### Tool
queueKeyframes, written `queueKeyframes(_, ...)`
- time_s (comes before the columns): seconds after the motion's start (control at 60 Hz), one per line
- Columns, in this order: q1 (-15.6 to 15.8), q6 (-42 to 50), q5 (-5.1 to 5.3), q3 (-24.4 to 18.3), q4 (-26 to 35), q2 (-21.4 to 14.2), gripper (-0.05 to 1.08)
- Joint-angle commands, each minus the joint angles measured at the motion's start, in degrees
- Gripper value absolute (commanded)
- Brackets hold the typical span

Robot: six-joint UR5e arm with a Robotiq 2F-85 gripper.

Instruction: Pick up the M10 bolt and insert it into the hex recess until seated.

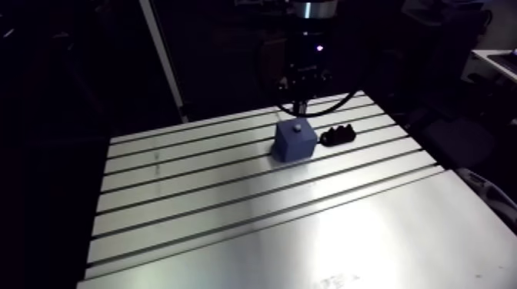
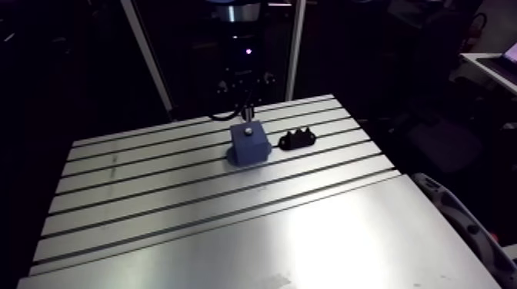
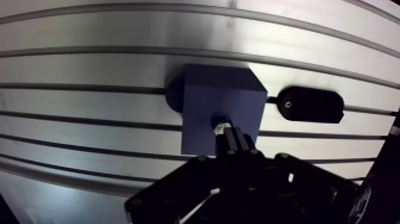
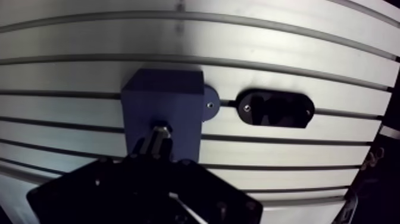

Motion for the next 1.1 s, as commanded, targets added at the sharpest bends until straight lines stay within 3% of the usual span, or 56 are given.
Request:
queueKeyframes(0.017,0.00,-0.05,0.11,0.22,-0.31,0.00,1.08)
queueKeyframes(1.1,-0.27,-0.05,0.03,1.30,-0.40,0.18,1.08)
